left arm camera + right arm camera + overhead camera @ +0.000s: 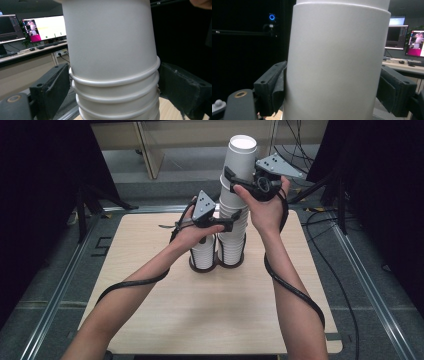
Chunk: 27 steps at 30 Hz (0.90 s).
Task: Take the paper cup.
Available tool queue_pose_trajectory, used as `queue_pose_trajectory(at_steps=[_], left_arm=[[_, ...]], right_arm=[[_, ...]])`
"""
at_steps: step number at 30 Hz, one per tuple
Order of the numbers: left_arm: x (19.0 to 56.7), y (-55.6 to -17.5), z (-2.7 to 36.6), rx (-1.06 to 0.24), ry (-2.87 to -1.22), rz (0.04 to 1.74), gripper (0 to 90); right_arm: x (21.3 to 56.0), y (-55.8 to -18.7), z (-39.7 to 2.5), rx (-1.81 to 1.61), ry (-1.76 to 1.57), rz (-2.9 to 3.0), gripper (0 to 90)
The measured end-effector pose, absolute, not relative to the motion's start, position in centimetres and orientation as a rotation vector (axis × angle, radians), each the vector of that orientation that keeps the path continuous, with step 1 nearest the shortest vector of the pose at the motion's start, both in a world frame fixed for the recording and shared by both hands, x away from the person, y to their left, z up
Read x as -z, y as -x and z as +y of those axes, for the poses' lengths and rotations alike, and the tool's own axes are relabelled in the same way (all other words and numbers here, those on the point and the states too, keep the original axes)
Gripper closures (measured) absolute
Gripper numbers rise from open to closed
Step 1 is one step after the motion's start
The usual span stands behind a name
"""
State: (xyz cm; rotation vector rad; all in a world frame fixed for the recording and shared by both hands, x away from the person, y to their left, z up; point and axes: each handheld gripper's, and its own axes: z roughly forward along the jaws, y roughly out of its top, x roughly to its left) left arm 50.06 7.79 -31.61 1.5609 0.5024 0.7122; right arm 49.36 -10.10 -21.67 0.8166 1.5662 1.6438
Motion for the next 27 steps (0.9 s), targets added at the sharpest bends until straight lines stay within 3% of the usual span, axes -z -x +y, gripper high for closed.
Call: queue_pose_trajectory(at_steps=[27], left_arm=[[31.6,-50.2,7.7,-0.717,-1.531,0.483,10.7]], right_arm=[[19.1,-48.4,-10.8,-1.744,-0.764,1.424,18.9]])
